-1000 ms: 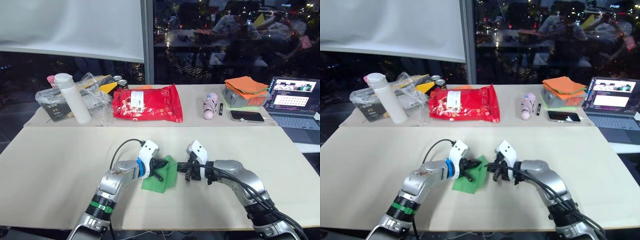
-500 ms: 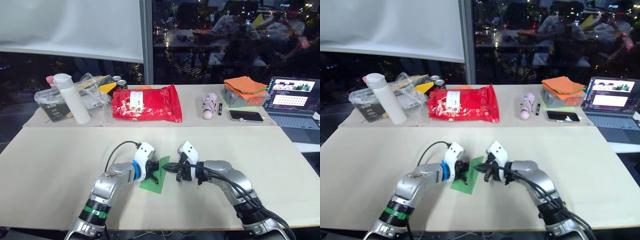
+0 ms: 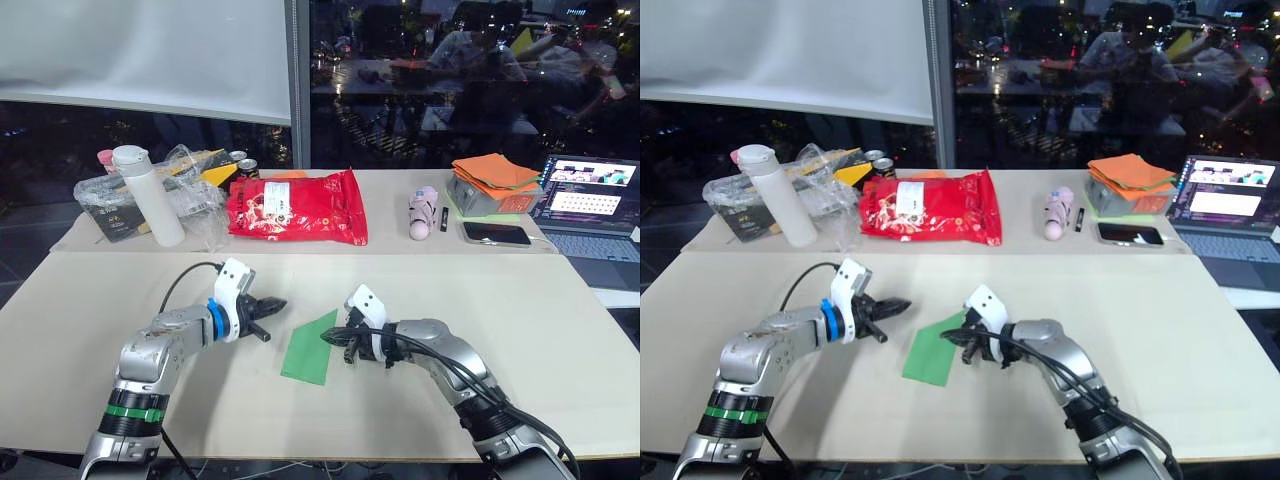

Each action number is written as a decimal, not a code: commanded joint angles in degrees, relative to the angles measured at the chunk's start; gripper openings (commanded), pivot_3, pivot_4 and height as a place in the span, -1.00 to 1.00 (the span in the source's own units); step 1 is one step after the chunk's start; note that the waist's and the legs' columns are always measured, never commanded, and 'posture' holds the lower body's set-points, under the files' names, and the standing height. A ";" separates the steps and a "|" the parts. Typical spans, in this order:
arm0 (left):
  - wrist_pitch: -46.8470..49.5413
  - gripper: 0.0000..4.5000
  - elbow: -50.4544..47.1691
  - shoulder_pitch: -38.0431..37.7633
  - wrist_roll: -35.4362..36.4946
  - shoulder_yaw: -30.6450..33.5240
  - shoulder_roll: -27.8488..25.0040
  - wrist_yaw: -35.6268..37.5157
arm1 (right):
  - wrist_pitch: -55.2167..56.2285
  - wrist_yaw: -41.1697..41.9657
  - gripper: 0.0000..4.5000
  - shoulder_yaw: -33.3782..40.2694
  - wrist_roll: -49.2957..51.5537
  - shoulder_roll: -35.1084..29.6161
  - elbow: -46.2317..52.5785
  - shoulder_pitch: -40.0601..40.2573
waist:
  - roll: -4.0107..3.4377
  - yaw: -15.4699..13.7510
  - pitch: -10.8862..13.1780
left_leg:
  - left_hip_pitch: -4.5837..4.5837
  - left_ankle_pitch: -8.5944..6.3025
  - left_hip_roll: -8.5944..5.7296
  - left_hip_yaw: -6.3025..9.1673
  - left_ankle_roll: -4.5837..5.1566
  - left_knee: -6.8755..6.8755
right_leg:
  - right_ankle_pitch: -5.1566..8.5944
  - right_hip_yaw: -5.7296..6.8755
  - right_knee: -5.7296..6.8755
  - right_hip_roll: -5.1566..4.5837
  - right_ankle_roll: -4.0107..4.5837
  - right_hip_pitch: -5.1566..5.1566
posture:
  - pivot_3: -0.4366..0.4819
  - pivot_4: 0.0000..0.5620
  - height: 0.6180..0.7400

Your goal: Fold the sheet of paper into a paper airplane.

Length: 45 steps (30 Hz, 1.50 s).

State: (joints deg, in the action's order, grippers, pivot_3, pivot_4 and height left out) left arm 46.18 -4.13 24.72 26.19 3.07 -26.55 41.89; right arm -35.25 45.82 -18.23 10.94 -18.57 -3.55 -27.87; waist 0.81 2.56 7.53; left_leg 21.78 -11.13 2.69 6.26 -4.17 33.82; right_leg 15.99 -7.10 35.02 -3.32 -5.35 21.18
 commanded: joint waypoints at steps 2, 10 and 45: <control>-1.43 -0.98 -3.40 -0.28 1.87 -2.48 0.64 2.85 | 0.15 -0.79 -1.00 0.39 -0.12 0.43 0.87 0.74 | 0.00 0.08 0.00 | -0.01 0.00 0.00 0.00 0.00 -0.03 | 0.00 0.00 0.02 0.00 0.01 0.01 | -0.05 -0.47 0.87; -1.80 -0.98 -5.25 -4.26 -2.69 -11.76 1.88 0.24 | -1.20 -2.50 -1.00 2.95 0.30 -1.08 4.84 0.81 | 0.00 0.07 0.00 | -0.01 0.00 0.00 0.00 0.00 0.00 | 0.00 -0.01 0.04 0.00 0.01 0.02 | -0.05 -0.47 0.87; -3.87 -0.98 -3.25 -5.26 -8.10 -14.98 4.34 -2.97 | 17.28 3.89 -1.00 2.61 -6.00 1.96 -8.83 -2.14 | -0.02 0.29 0.01 | -0.05 0.00 0.00 0.00 0.00 0.00 | -0.02 -0.02 0.05 0.01 0.02 -0.01 | -0.05 -0.47 0.87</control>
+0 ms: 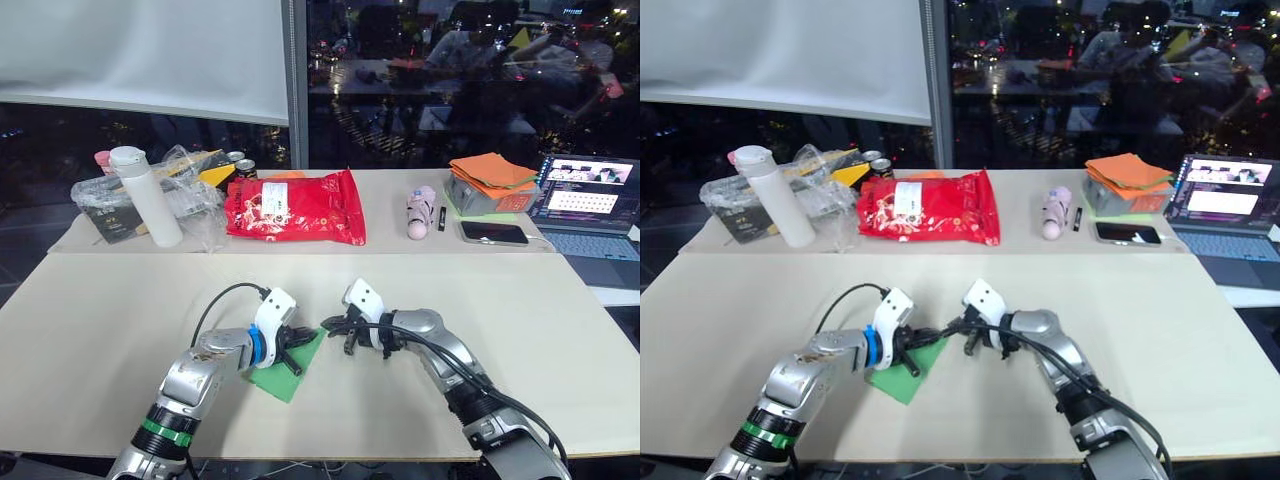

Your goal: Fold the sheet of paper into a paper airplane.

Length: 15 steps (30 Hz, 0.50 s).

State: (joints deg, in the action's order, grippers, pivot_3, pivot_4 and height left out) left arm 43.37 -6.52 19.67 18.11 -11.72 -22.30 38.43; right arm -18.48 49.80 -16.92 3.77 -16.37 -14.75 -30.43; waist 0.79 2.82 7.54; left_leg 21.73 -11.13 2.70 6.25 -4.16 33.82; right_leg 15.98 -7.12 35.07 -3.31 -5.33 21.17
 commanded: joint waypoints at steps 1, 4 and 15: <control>-0.99 -0.98 -1.04 -0.61 0.05 -0.25 0.07 0.53 | 0.52 -0.48 -1.00 1.59 1.13 -0.24 2.80 0.55 | 0.00 0.02 0.00 | 0.00 0.00 0.00 0.00 0.00 -0.01 | 0.00 0.00 0.00 0.00 0.00 0.00 | -0.05 -0.47 0.87; -0.92 -0.98 -1.43 -1.64 -0.03 -0.25 -0.71 0.91 | 0.11 -0.88 -1.00 2.64 2.04 0.01 4.78 0.74 | 0.00 -0.03 0.00 | -0.01 0.00 0.00 0.00 0.00 0.00 | 0.00 0.00 0.01 0.00 0.00 0.00 | -0.05 -0.47 0.87; -0.14 -0.98 -1.63 -1.44 2.14 4.20 -4.40 2.84 | -3.38 -0.14 -1.00 -0.72 0.91 -0.47 7.49 2.40 | 0.00 0.07 0.00 | -0.01 0.00 0.01 0.00 0.00 0.00 | 0.01 0.00 0.01 0.00 0.00 0.03 | -0.05 -0.47 0.87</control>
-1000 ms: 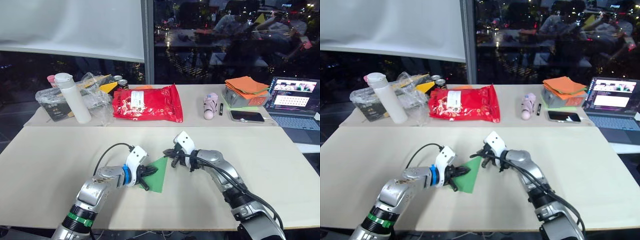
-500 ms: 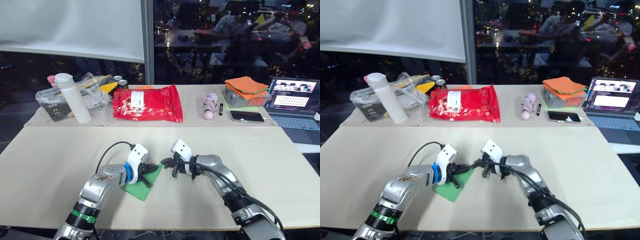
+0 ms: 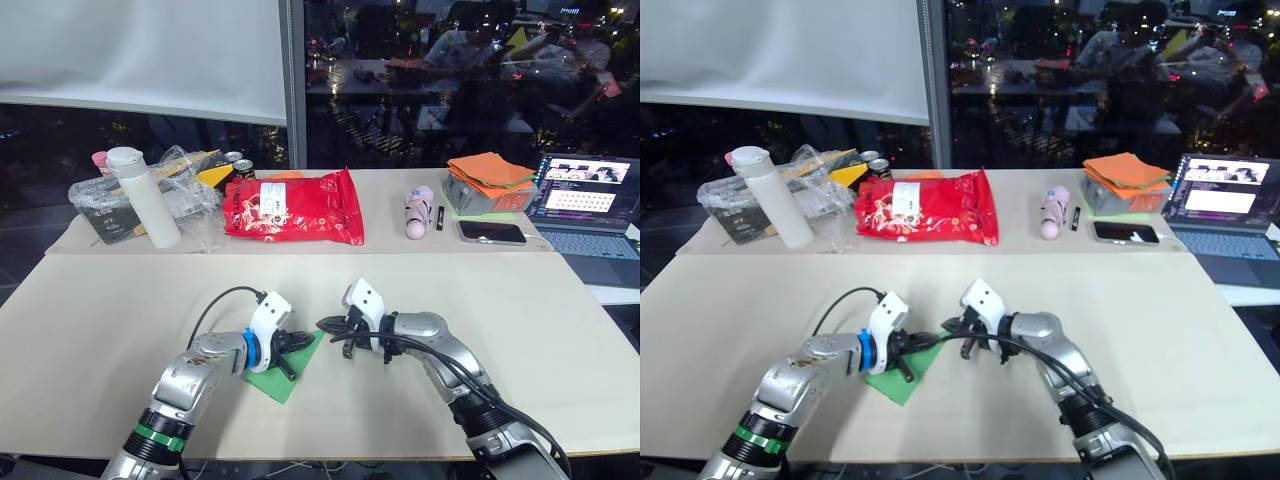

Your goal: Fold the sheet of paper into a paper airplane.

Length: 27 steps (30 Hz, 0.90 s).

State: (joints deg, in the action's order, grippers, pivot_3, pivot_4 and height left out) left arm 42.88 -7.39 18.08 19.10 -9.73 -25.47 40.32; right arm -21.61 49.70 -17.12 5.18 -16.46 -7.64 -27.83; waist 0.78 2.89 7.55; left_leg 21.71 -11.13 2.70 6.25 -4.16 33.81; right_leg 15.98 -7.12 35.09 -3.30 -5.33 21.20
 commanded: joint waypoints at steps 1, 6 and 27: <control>0.34 -0.98 -0.65 0.04 1.31 2.58 -1.63 1.15 | -0.41 0.17 -1.00 -0.93 -0.68 -0.62 0.33 -0.13 | 0.00 -0.06 0.00 | 0.00 0.00 0.00 0.00 0.00 0.00 | 0.00 0.00 0.00 0.00 0.00 0.00 | -0.05 -0.47 0.87; 0.38 -0.98 -0.28 -0.42 1.94 2.87 -2.91 2.58 | -1.21 0.18 -1.00 -1.09 0.14 -0.36 1.57 0.56 | 0.00 -0.15 0.00 | 0.02 0.00 0.00 0.00 0.00 0.00 | 0.00 0.00 -0.02 0.00 0.00 -0.01 | -0.05 -0.47 0.87; -2.08 -0.98 3.49 3.56 -1.68 -0.39 -4.57 5.56 | -8.46 2.28 -1.00 -6.57 1.64 -0.41 10.20 6.00 | 0.00 -0.11 0.00 | -0.03 0.00 0.01 0.00 0.00 -0.01 | 0.01 0.01 0.00 0.00 -0.01 -0.01 | -0.05 -0.47 0.87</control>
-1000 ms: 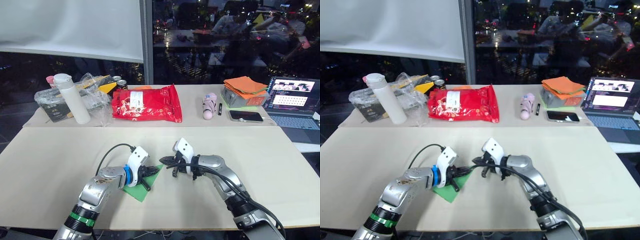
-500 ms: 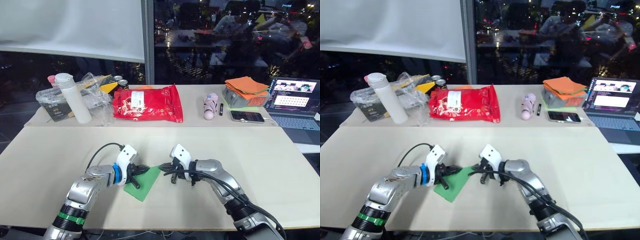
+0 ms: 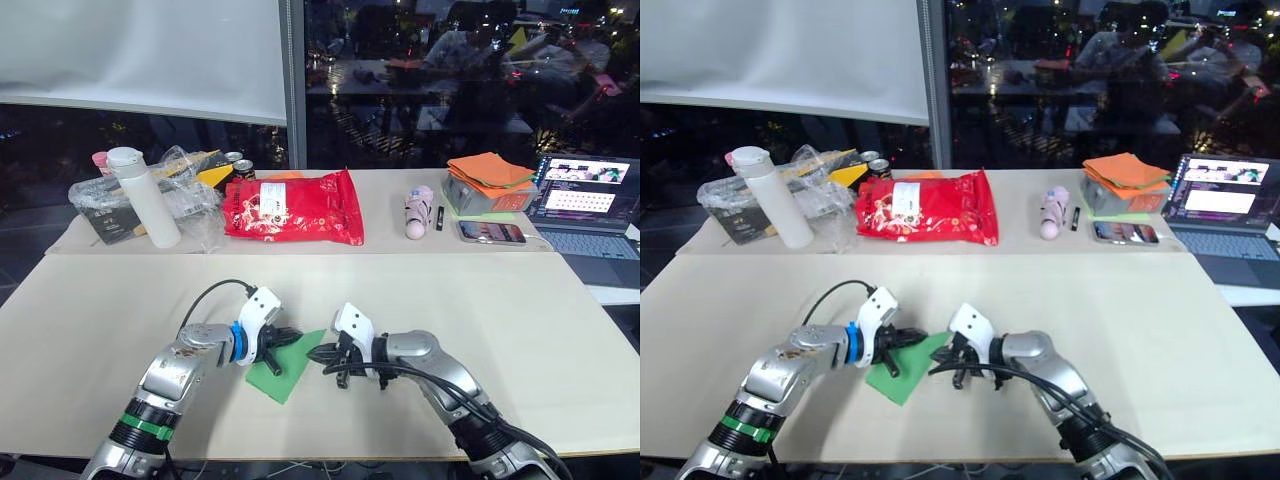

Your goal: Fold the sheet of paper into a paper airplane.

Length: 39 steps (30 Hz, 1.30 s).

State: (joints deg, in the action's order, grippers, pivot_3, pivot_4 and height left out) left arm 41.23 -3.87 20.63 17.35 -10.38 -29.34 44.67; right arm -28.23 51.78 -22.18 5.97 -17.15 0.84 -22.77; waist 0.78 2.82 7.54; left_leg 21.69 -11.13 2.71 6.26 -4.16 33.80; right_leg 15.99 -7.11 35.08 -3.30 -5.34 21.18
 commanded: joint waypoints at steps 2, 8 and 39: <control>-0.40 -0.98 -0.14 0.98 0.34 -0.27 -0.85 2.30 | -2.62 0.36 -1.00 -1.92 0.89 0.37 2.23 0.94 | 0.00 -0.03 0.00 | 0.01 0.00 0.00 0.00 0.00 0.00 | 0.00 0.00 -0.01 0.00 0.00 0.00 | -0.05 -0.47 0.87; -0.72 -0.98 0.73 1.46 -0.81 -2.16 0.16 2.84 | -6.17 1.12 -1.00 -4.64 1.35 0.37 4.78 1.03 | 0.00 -0.14 0.00 | 0.01 0.00 0.00 0.00 0.00 0.00 | 0.00 0.00 -0.01 0.00 0.00 0.00 | -0.05 -0.47 0.87; -1.08 -0.98 3.46 4.78 -1.78 -2.32 1.49 3.80 | -6.51 -8.51 -1.00 -6.12 1.22 2.85 4.45 -0.81 | 0.04 -0.21 -0.02 | 0.05 0.00 0.01 0.00 0.00 0.00 | 0.01 0.01 -0.01 0.00 -0.01 0.05 | -0.05 -0.47 0.87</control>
State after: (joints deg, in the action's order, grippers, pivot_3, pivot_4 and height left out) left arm 41.17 -0.22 24.81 15.83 -12.98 -28.53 49.10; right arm -37.86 44.60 -27.74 8.92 -14.92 7.53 -22.41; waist 0.82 2.61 7.52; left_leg 21.75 -11.13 2.72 6.25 -4.16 33.81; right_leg 16.00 -7.10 35.06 -3.30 -5.34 21.22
